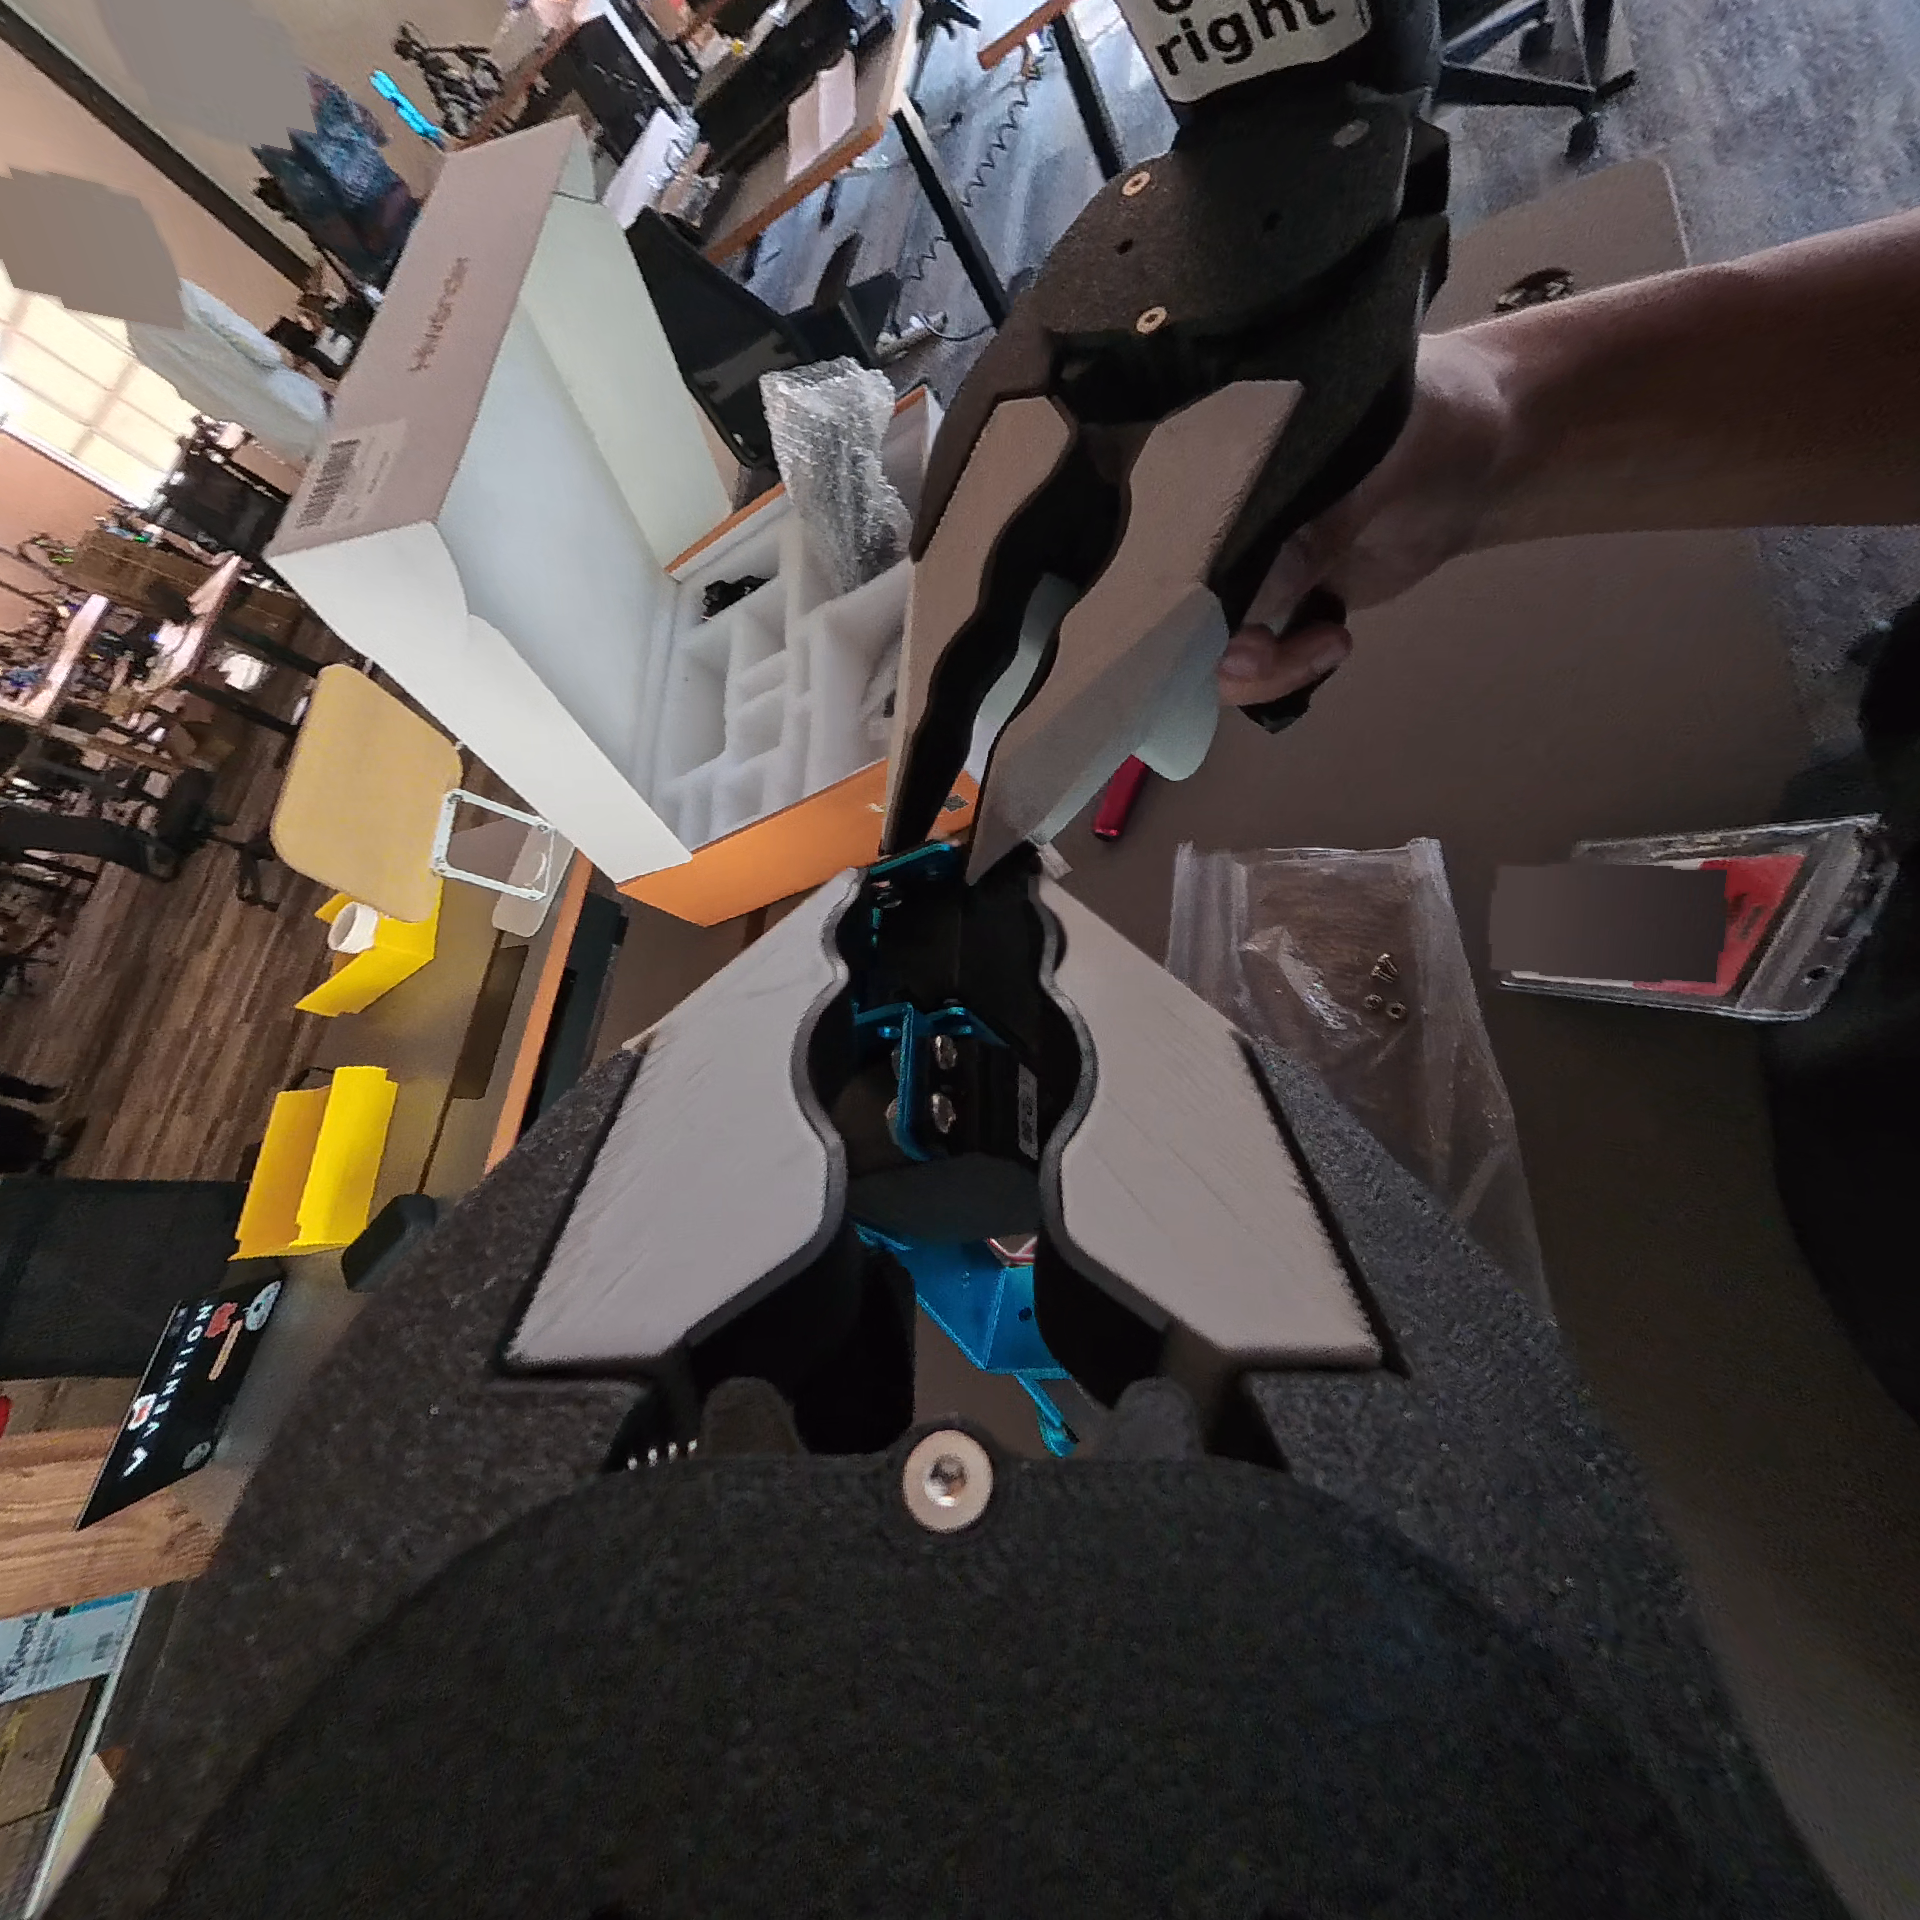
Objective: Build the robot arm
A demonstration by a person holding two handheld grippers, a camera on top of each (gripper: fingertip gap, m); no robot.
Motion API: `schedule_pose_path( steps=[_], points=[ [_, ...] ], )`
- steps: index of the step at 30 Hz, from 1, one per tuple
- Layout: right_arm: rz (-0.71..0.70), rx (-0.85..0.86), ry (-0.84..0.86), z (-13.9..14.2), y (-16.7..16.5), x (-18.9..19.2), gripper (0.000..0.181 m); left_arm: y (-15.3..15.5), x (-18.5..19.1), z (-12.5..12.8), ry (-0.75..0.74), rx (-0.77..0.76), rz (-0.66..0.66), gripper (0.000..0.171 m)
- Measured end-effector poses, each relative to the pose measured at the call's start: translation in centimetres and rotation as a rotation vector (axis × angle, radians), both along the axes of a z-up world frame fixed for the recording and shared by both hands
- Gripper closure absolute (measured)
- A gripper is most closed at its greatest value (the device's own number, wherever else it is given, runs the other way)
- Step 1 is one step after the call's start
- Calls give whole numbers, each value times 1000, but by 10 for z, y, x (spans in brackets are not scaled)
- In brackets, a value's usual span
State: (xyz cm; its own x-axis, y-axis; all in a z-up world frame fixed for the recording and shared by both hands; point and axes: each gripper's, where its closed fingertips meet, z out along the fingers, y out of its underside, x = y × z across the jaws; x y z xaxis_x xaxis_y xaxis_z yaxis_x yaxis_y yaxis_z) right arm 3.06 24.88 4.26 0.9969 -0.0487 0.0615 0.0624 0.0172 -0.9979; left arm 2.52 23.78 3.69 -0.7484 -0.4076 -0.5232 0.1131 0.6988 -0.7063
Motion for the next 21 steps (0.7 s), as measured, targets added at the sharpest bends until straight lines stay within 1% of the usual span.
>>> schedule_pose_path(
  steps=[3, 6, 7, 9, 11, 14, 16, 17, 18, 19, 21],
  points=[
    [2, -4, -7, 0, 0, -1, 167, 1, 1, 0, -43, 25, 21, 144],
    [10, -2, -14, 2, 1, -3, 167, 3, -2, 0, -72, 98, 24, 141],
    [5, -4, -19, 2, 2, -2, 167, 3, -3, 1, -63, 104, 26, 137],
    [3, -11, -24, 1, 2, -1, 167, 7, 2, 3, -47, 120, 51, 122],
    [4, -16, -25, 1, 2, -1, 167, 10, 7, 4, 6, 135, 81, 115],
    [-10, -19, -47, 1, 1, -1, 167, 14, 12, -3, 118, 191, 127, 121],
    [-27, -17, -67, 1, 1, -2, 169, 16, 9, -9, 229, 216, 134, 122],
    [-39, -16, -82, 1, 0, -2, 170, 16, 8, -8, 257, 215, 135, 128],
    [-51, -15, -98, 1, 0, -2, 171, 15, 6, -7, 284, 205, 125, 137],
    [-64, -16, -119, 0, 0, -2, 172, 15, 5, -7, 311, 194, 115, 141],
    [-92, -21, -177, 1, -2, -2, 173, 14, 6, -8, 339, 163, 107, 142]
  ],
)
